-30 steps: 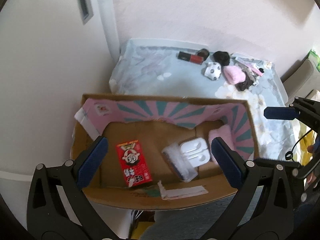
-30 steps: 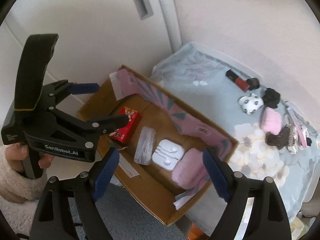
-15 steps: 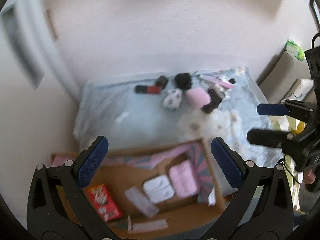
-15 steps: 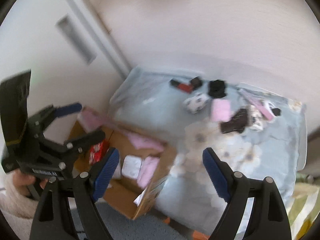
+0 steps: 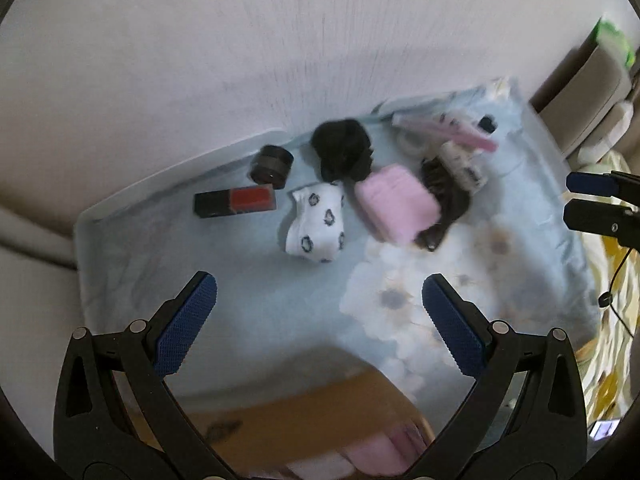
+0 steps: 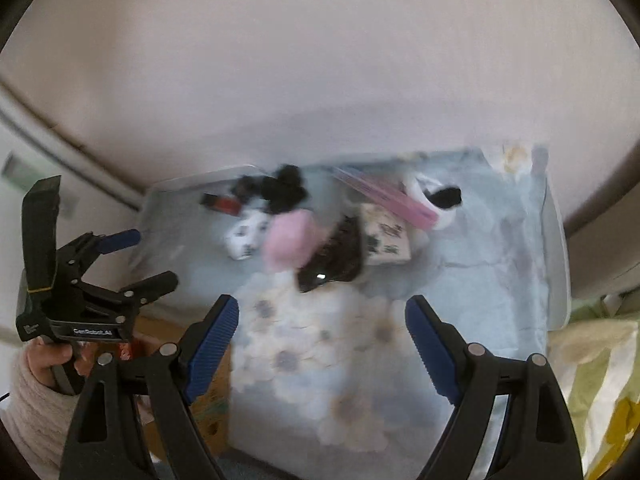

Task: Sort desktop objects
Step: 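Grasp the white spotted sock with the left tool while the right tool grasps the tissue pack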

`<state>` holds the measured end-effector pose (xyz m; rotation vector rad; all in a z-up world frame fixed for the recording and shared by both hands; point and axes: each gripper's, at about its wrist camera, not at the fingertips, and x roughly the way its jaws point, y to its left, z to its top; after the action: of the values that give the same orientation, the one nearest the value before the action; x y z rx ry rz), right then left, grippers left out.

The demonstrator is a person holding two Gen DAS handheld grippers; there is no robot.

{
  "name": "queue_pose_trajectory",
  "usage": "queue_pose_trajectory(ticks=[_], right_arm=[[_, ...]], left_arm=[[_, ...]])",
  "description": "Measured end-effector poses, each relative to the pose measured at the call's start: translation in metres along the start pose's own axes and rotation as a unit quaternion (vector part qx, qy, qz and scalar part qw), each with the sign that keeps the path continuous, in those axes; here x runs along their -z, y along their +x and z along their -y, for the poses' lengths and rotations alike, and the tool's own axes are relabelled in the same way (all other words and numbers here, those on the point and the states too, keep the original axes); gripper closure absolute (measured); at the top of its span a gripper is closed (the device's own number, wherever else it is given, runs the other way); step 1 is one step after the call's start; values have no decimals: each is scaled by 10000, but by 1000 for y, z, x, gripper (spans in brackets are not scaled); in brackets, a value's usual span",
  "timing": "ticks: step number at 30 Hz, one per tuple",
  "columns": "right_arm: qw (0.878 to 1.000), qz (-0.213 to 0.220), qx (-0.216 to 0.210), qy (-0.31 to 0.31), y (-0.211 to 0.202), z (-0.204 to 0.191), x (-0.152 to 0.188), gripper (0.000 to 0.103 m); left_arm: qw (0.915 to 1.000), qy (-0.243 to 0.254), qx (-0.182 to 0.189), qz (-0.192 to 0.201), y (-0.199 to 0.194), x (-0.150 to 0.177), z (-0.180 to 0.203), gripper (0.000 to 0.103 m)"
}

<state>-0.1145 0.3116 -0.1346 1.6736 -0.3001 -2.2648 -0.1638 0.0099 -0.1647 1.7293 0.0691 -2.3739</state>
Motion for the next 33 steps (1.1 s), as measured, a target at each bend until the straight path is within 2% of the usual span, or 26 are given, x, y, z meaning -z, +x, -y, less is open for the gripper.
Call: queue_pose_trajectory(ticks=[7,11,17,22,27,29,31,33], right_arm=[[9997,-200,-4,161,50,30,-18,20],[9995,-223,27,199,67,45,-30,20],[9989,-322,-135,314,88,59,-40,20],[9987,-324,-225,338,99,65,-44,20],[9990,-233,-286,269,105,62,-47,20],[9992,-213,-256,212,106,60,-48,20],[9996,-176,-181,108,107,57,-48,24],[9998,-164,-71,-28,107,54,-47,36]], left_arm=[[9992,52,-20,-402,52,-22,-6,1],[9969,-190,324,-698,74,-29,-10,1],[9958,-262,366,-793,90,-30,-9,5],[9956,-218,319,-855,99,-30,-6,13],[9946,-223,325,-961,106,-27,-6,25],[9941,-211,357,-1003,107,-26,-6,33],[9940,-191,342,-1020,107,-25,-5,42],[9944,-137,241,-1016,107,-24,-3,47]])
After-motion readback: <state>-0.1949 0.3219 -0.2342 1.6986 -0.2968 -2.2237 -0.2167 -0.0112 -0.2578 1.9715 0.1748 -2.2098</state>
